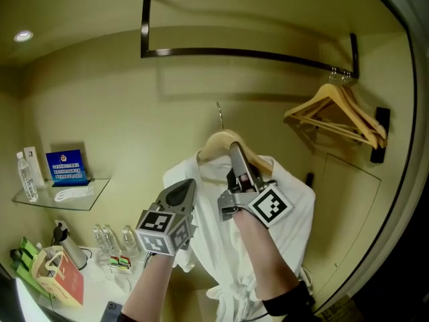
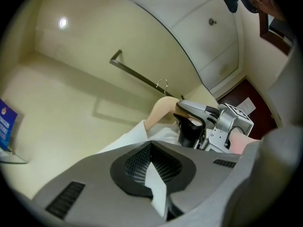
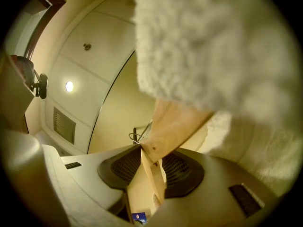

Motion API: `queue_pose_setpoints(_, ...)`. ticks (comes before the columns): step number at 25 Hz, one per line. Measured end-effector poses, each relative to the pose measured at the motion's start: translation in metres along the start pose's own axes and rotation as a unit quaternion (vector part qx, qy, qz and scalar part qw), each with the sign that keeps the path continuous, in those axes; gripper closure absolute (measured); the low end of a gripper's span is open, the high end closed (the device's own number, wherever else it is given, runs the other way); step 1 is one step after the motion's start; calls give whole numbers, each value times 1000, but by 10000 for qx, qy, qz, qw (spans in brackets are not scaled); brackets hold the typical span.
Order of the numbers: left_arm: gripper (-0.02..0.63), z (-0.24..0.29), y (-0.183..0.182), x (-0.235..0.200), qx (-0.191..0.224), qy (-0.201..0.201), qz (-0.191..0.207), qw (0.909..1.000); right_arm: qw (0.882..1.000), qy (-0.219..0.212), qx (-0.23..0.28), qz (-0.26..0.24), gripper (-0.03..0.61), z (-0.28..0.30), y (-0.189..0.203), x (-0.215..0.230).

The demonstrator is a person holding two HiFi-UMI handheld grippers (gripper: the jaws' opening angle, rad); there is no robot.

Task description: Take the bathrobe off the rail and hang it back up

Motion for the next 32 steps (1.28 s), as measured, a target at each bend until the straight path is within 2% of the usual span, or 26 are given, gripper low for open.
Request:
queue_pose_setpoints(5, 614, 24, -27, 1, 80, 244, -245, 9994, 9997, -66, 53, -235, 419, 44, -27, -2)
queue_pose_setpoints(8, 614, 39, -40, 2, 92, 326, -188, 9992, 9997, 80, 43, -247, 420, 63, -36, 3)
queue_pose_setpoints(12, 614, 58, -54, -1, 103, 435, -120, 9989, 9960, 497, -78, -743, 420, 80, -55, 12)
queue_pose_setpoints(14, 614, 67, -59, -3, 124, 485, -119, 9987, 9966, 395, -6, -718, 420, 94, -61, 15)
queue_pose_setpoints(18, 614, 81, -63, -10, 147, 519, -72, 9985, 9939, 400, -97, -1023, 420, 122, -72, 14)
queue_pose_setpoints(23, 614, 89, -60, -17, 155, 560, 17, 9983, 9926, 312, -18, -1172, 422, 147, -81, 18)
queue_pose_setpoints(32, 614, 90, -59, -34, 244, 516, -55, 9984, 9928, 538, -42, -1071, 420, 152, -67, 40)
Point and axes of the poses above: the fingertips, and each gripper's own axes: z forward along the fingers, x to its right, y out of its underside, the point moved 7 cm from there along -z, backward along the fingers, and after that the axes turned 8 degrees about -y, right-handed, at the moved point
